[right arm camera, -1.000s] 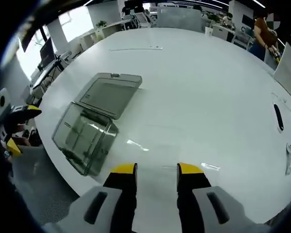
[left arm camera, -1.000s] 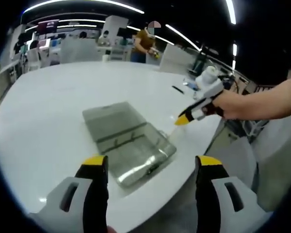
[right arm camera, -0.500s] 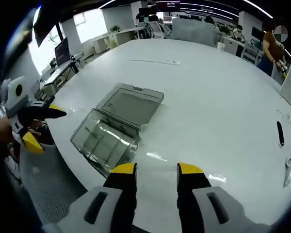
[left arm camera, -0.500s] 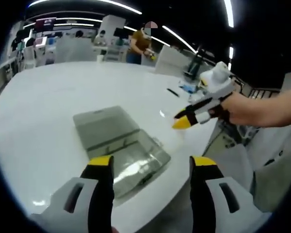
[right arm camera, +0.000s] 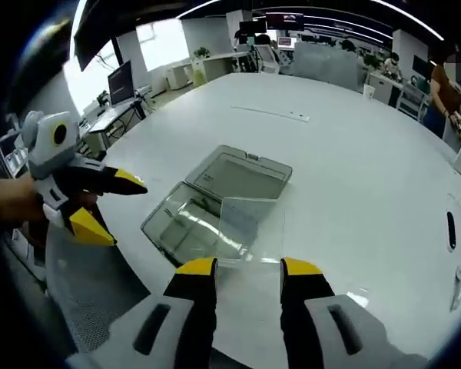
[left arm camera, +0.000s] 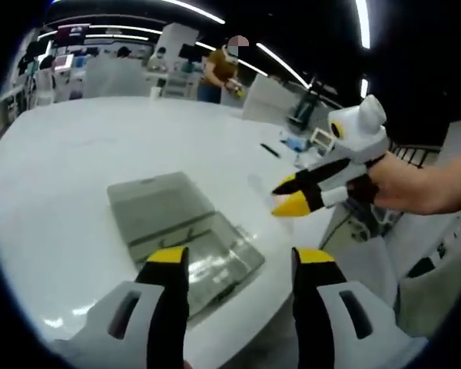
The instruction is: Insert the divider into the dual guide fixture by aligning both edges with the guide slots and pushing it downward to the bottom, including one-sided entry, uneven engagement, binding, and posture correction.
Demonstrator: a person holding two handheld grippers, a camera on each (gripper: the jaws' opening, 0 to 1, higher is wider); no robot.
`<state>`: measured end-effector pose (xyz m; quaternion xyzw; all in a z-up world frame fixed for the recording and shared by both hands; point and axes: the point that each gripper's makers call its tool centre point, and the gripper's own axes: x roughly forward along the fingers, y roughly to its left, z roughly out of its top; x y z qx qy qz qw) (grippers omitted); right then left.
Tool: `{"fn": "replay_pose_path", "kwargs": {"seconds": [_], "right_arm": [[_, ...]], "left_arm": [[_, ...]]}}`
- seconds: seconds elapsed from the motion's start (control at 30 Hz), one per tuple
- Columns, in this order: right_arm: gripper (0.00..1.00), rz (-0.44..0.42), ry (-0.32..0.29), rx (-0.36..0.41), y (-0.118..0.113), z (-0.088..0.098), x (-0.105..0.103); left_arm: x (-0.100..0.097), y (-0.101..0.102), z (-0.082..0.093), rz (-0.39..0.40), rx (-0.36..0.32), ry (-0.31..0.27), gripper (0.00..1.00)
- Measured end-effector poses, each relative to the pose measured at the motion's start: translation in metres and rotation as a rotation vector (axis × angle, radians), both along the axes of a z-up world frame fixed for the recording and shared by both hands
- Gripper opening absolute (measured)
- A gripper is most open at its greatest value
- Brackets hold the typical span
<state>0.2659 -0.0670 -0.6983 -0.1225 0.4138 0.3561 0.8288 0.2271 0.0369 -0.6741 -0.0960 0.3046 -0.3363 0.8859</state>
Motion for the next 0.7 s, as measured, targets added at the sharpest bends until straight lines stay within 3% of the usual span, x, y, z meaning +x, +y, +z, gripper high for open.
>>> {"fn": "replay_pose_path", "kwargs": {"seconds": [0.7], "right_arm": [[0.27, 0.112, -0.021, 0.073, 0.04, 0.02, -0.026]], "left_arm": [[0.01, -0.007, 0.013, 0.034, -0.101, 0.011, 0.34]]}}
